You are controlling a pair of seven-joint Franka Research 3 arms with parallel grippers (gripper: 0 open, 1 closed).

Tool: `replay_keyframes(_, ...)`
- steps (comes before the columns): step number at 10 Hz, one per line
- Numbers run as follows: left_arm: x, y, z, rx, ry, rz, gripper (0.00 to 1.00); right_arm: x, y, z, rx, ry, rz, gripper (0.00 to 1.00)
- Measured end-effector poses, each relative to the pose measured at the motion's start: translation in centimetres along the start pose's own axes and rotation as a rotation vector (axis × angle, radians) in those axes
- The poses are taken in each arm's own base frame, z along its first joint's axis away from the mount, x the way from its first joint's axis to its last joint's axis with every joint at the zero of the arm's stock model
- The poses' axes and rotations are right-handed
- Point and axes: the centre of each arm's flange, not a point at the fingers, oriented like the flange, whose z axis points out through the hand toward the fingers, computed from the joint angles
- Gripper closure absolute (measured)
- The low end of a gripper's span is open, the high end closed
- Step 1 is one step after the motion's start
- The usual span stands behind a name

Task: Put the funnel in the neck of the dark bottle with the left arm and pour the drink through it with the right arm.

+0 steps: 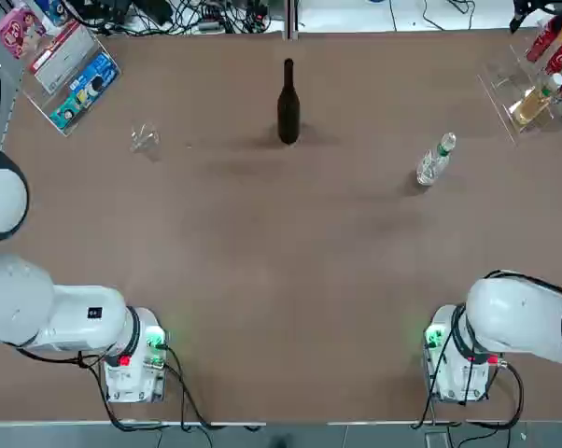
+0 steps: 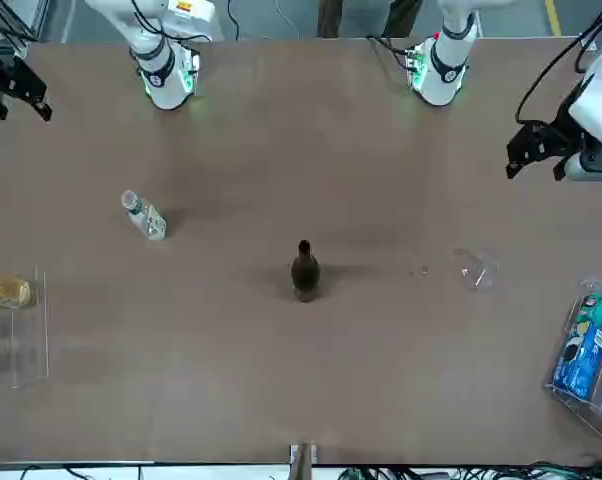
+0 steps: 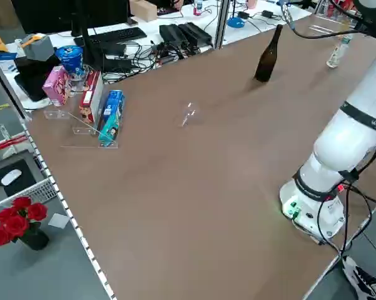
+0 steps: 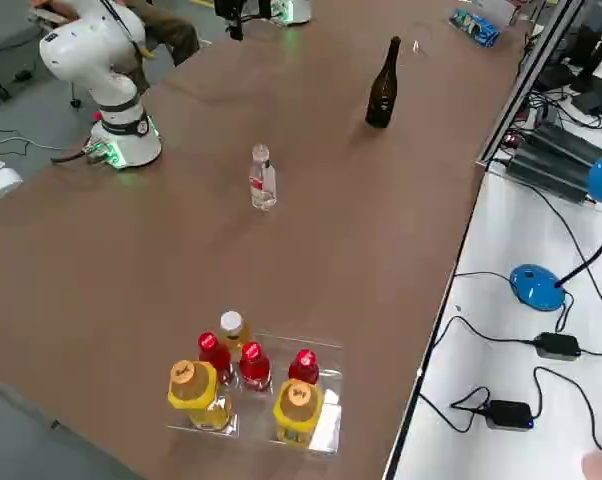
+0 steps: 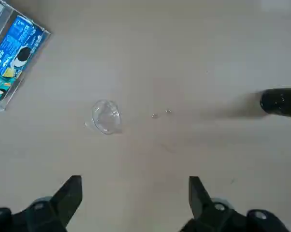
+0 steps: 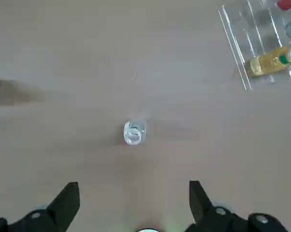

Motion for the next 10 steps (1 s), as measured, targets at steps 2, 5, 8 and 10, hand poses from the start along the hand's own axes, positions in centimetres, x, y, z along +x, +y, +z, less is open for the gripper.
replay_keyframes(2, 0.0, 0.0, 0.0, 0.000, 0.000, -0.002, 0.03, -0.1, 0.3, 0.0, 0.001, -0.007, 0.006, 0.00)
replay_keyframes(5, 0.4, -0.4, 0.8, 0.014, -0.013, -0.006, 0.04, -0.1, 0.4, 0.1, 0.001, -0.012, 0.007, 0.00)
replay_keyframes(8, 2.7, -1.4, 5.5, 0.132, -0.049, 0.004, 0.05, -0.2, 1.1, 0.2, 0.004, -0.016, 0.011, 0.00)
replay_keyframes(10, 4.0, -2.0, 10.7, 0.199, -0.053, 0.029, 0.05, -0.2, 1.1, 0.4, 0.005, -0.021, 0.010, 0.00)
